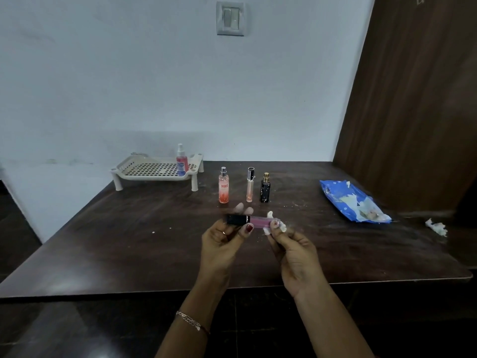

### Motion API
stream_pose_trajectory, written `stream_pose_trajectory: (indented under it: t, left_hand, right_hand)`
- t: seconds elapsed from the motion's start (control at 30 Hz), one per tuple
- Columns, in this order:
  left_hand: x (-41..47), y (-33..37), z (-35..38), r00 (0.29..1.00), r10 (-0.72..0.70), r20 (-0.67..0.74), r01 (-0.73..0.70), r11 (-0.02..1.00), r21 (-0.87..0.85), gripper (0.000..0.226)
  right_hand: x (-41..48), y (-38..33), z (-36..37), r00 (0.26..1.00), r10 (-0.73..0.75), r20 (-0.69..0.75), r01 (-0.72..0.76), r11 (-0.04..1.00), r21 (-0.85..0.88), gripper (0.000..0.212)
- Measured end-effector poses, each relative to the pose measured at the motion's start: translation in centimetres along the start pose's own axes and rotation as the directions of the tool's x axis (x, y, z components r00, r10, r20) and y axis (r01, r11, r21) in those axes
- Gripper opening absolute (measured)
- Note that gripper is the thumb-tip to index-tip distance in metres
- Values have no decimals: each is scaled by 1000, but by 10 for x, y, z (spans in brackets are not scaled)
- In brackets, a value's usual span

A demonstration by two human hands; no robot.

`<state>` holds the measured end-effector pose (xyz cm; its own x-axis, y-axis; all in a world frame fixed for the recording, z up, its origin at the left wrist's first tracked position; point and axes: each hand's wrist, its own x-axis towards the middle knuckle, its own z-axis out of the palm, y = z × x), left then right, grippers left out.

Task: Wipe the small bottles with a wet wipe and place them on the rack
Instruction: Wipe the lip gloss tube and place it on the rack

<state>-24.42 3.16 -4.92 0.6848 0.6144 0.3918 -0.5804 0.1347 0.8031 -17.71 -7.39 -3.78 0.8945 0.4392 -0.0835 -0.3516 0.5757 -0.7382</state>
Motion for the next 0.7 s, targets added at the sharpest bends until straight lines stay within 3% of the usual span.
stream_pose_trajectory:
  t: [0.17, 0.37, 0.5, 0.6, 0.7]
  left_hand:
    - [-5, -13, 14, 999, 8, -36, -8, 1000, 1, 32]
    - [-1, -9, 8, 999, 9, -47, -4, 996, 90, 38]
    - [7, -7, 2, 981, -171, -93, 161, 981, -104, 25]
    - [7, -5, -3, 956, -289, -46, 273, 938, -215, 18]
    - [3, -3, -1, 943, -333, 1, 322, 914, -247, 18]
  right_hand:
    - [-5, 11, 10, 995, -84, -62, 72, 981, -182, 9]
    - [-10, 13, 7, 972, -232, -36, 208, 924, -321, 17]
    - [-11, 7, 5, 946, -324, 14, 309, 888, -341, 14]
    - [-2, -8, 9, 877, -471, 92, 462, 776, -430, 10]
    - [7, -22, 17, 778, -554, 296, 605, 537, -587, 21]
